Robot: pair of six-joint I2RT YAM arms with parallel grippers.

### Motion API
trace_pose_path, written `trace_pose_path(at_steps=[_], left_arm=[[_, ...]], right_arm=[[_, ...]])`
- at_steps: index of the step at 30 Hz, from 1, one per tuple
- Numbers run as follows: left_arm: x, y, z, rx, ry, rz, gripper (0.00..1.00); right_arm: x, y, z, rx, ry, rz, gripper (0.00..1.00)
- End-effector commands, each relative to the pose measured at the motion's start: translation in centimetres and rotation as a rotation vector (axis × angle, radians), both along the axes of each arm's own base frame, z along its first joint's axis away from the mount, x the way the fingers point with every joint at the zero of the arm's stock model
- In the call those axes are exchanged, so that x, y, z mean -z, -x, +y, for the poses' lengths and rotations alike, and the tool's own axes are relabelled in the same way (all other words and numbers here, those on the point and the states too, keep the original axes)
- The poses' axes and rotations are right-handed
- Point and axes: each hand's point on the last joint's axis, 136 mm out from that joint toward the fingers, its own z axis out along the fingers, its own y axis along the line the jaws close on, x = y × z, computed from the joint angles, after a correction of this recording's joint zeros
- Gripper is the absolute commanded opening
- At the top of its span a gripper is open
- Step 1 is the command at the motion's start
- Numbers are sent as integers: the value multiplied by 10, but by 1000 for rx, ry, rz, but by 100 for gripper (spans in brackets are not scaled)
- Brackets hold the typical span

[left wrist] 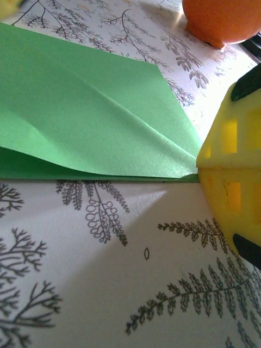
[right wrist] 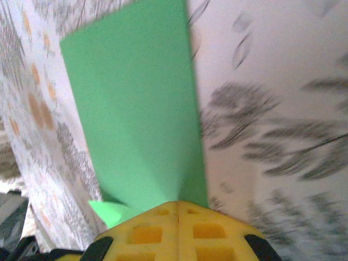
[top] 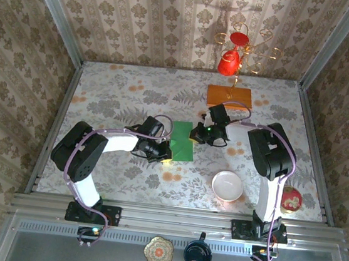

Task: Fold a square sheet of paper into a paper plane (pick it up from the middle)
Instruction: Fold the triangle a second time at the center of the table.

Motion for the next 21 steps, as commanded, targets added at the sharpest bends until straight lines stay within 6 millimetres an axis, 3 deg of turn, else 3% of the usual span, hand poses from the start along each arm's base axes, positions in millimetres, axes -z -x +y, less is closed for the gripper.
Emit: trace_pose_path(at_steps=[1, 5, 9, 12, 15, 21], left_arm=[[17, 23, 19, 5, -100, 108, 5], [-29, -6, -4, 25, 8, -18, 10], [-62, -32, -13, 7, 69, -137, 18], [-60, -45, -12, -11, 75, -154, 22], [-51, -55, -14, -13, 69, -140, 24], [-37, -72, -23, -17, 79, -126, 25]], right_arm=[[5, -13, -26, 58, 120, -35, 2], [-34, -9, -24, 77, 81, -102, 6], [-58, 8, -27, 127, 53, -129, 21], [-58, 25, -25, 159, 38, -112, 33], [-56, 37, -18, 189, 9, -81, 40], [-42, 46, 0, 227, -31, -15, 43]])
